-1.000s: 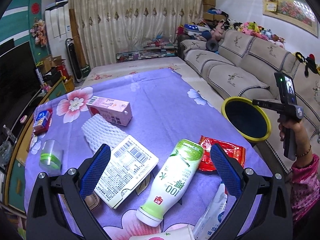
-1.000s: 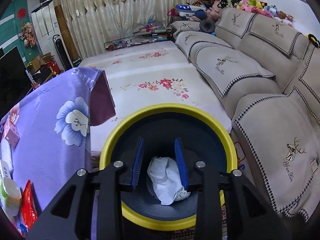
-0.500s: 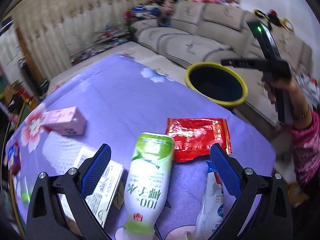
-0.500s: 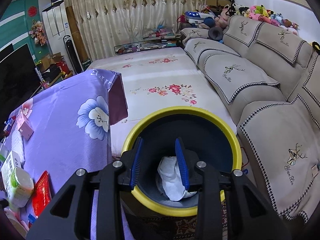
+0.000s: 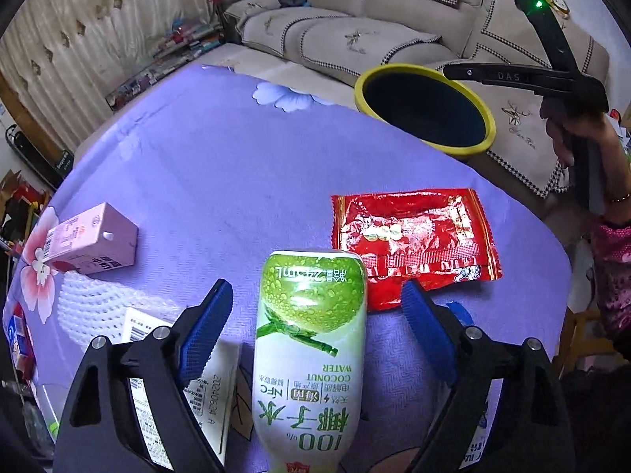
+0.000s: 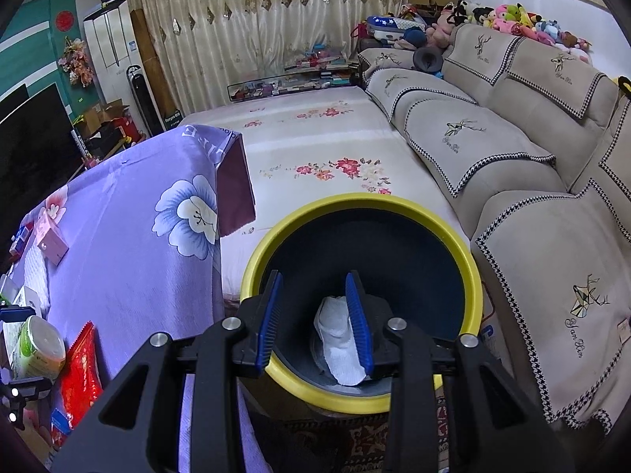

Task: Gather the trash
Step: 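Grasp the green-capped clear container with the left gripper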

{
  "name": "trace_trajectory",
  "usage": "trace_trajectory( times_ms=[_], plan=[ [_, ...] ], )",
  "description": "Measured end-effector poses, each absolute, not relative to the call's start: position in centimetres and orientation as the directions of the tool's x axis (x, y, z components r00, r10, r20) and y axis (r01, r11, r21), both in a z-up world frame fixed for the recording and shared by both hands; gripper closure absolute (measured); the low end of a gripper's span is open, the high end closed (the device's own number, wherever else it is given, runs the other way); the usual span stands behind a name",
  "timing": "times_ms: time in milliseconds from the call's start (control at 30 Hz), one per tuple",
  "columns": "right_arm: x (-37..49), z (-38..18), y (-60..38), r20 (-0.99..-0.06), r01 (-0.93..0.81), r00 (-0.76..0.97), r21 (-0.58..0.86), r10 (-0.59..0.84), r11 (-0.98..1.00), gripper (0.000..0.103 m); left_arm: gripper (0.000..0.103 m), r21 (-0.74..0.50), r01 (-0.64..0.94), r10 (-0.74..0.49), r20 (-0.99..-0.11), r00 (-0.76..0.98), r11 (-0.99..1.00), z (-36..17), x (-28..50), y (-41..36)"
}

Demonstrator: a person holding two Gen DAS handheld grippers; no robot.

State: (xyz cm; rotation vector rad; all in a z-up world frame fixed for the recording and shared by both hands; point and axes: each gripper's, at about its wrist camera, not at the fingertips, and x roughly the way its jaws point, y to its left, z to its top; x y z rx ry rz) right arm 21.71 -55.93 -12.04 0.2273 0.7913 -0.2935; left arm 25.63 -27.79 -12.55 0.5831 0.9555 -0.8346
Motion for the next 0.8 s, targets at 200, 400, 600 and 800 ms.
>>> trace_trajectory(
  times_ms=[200, 400, 600, 800],
  plan=[
    [22.0, -12.5, -55.2, -0.732, 0.325, 0.663, 0.089, -0.159, 0.941, 0.071, 0.026, 0.045, 0.838, -0.338, -0.902, 0.268, 0.543, -13.5, 26.1, -28.7],
    [21.9, -12.7, -54.6, -0.736, 0.313, 0.66, 0.088, -0.15, 0.946, 0.071, 0.044, 0.015, 0.835, -0.315, -0.922, 0.224, 0.549, -14.5, 27.2, -29.1],
    [21.5, -12.6, -54.4, -0.733, 0.309, 0.664, 0.093, -0.145, 0.946, 0.071, 0.051, 0.011, 0.821, -0.318, -0.919, 0.233, 0.57, -14.0, 27.1, -28.3],
    [20.5, -11.5, -53.6, -0.712, 0.292, 0.689, 0.102, -0.135, 0.951, 0.071, 0.051, 0.032, 0.811, -0.352, -0.891, 0.288, 0.584, -11.4, 26.1, -27.6]
  ],
)
